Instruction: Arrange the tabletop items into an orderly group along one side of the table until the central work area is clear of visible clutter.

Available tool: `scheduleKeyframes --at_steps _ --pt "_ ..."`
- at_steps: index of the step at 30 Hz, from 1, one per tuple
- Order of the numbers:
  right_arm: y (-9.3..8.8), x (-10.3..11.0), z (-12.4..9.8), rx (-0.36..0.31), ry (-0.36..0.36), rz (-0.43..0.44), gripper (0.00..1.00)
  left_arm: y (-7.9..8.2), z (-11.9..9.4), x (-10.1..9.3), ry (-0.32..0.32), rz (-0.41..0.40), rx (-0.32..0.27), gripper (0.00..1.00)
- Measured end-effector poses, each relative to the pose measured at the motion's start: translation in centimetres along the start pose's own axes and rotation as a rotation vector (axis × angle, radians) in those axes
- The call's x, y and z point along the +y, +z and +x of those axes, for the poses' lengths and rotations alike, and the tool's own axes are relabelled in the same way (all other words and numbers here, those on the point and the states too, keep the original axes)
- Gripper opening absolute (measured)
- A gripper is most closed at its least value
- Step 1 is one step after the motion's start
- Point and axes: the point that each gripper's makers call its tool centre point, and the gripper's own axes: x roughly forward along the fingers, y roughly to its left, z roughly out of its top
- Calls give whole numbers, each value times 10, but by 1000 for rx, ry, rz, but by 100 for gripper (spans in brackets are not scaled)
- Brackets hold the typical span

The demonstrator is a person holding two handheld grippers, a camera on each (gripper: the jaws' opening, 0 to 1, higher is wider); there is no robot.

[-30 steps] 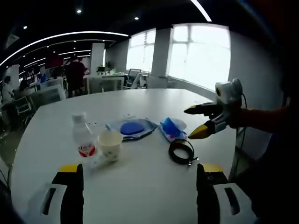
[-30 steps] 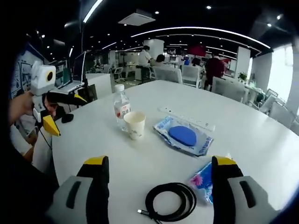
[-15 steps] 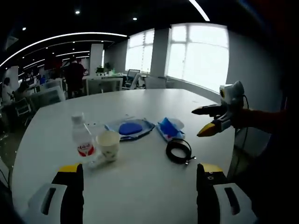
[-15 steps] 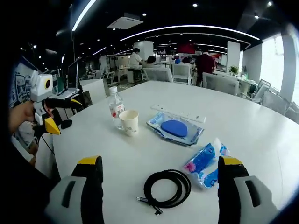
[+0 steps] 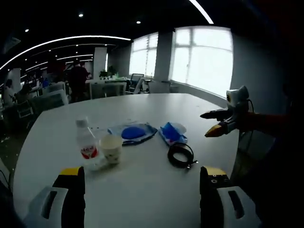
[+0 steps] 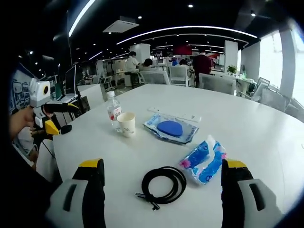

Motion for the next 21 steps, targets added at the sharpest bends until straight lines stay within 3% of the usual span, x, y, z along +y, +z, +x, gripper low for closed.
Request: scheduleKeyframes --at_steps 8,21 --pt "-3 -2 0 9 6 2 99 4 7 -8 -3 18 24 100" --pt "-6 -14 -2 29 2 -11 95 14 28 -36 -79 81 40 98"
